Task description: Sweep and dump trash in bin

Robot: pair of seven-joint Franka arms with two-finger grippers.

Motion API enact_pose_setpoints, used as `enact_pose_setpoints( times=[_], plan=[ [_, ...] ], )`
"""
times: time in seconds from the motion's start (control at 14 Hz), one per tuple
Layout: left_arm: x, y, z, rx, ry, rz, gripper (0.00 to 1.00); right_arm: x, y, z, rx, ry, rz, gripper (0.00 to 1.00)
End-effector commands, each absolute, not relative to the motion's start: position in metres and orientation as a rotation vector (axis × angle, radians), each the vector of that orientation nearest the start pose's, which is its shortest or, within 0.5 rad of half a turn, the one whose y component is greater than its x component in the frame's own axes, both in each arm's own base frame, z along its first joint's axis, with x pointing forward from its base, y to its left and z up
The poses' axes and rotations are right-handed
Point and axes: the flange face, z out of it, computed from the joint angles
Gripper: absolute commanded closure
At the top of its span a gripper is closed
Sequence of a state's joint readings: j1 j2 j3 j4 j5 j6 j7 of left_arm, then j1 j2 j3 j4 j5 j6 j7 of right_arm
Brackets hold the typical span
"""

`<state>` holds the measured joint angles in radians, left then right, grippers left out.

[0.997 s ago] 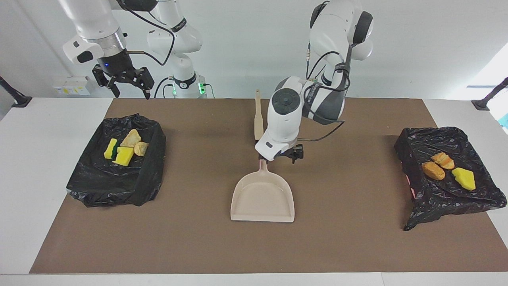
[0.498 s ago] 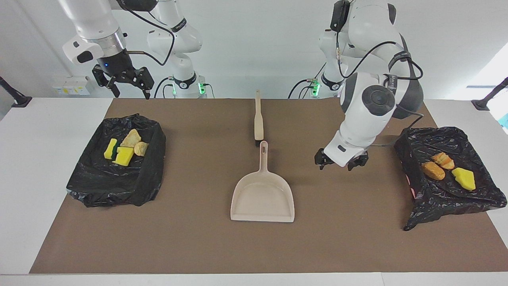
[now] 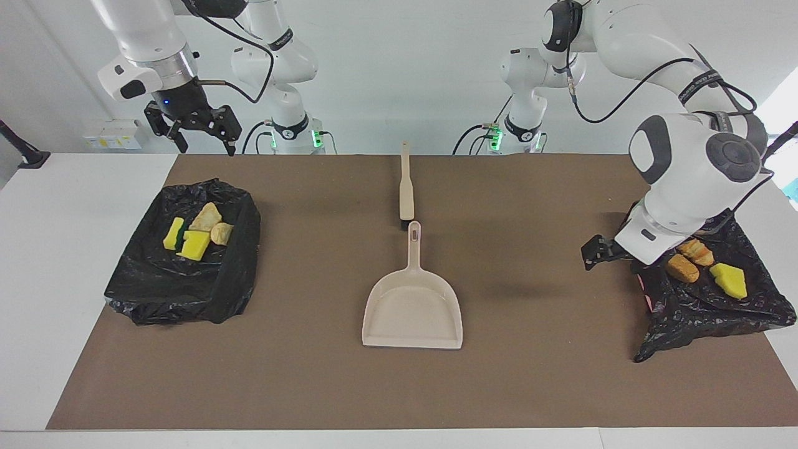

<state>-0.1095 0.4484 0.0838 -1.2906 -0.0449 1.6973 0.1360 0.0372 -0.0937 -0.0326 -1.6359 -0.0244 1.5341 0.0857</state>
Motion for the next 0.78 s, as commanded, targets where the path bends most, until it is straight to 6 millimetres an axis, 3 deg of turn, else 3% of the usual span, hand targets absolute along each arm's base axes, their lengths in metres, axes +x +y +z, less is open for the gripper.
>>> enact_pose_setpoints(
  times=[0.0, 0.14, 0.71],
  plan=[
    [0.661, -0.019, 0.501, -3.162, 0.262, 0.029, 0.0, 0.519, -0.004, 0.642, -3.179, 0.075, -0.004, 0.0],
    [0.642, -0.011, 0.52, -3.167, 0.248, -0.003, 0.0, 0.518, -0.005, 0.643, -3.177, 0.077, -0.004, 0.0],
    [0.585, -0.02, 0.605, -3.164, 0.289, 0.028, 0.0, 0.517, -0.007, 0.643, -3.173, 0.084, -0.004, 0.0]
  ],
)
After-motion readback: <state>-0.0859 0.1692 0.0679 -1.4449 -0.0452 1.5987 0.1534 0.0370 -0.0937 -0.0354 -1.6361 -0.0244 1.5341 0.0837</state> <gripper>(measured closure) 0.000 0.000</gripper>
